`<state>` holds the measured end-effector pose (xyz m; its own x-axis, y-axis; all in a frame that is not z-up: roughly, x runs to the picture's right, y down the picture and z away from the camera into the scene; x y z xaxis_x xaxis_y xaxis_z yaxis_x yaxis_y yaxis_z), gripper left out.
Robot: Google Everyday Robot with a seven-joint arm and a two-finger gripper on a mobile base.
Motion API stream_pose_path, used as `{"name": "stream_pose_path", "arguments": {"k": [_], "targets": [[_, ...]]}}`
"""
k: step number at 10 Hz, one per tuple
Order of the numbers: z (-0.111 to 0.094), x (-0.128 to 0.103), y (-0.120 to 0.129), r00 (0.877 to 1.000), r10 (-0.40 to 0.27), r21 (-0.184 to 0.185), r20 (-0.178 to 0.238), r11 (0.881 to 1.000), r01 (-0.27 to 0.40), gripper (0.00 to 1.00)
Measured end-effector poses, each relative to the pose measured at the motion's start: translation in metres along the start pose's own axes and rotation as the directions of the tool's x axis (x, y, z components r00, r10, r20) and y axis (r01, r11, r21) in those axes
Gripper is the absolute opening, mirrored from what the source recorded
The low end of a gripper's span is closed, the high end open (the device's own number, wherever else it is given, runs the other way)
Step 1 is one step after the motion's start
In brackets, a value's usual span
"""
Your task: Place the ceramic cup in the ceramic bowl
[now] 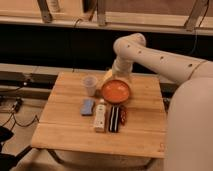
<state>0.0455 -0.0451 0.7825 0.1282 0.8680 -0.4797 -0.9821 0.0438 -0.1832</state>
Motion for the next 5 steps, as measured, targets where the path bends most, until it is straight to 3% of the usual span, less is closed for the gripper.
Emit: {"name": "stream_pose_path", "arguments": {"k": [2,5], "targets": [[0.0,-0.016,0.047,0.999,-0.049,-0.046,0.016,0.998,0.05,0.8],[0.0,-0.016,0.042,0.999,-0.044,-0.04,0.017,0.998,0.045,0.8]]}}
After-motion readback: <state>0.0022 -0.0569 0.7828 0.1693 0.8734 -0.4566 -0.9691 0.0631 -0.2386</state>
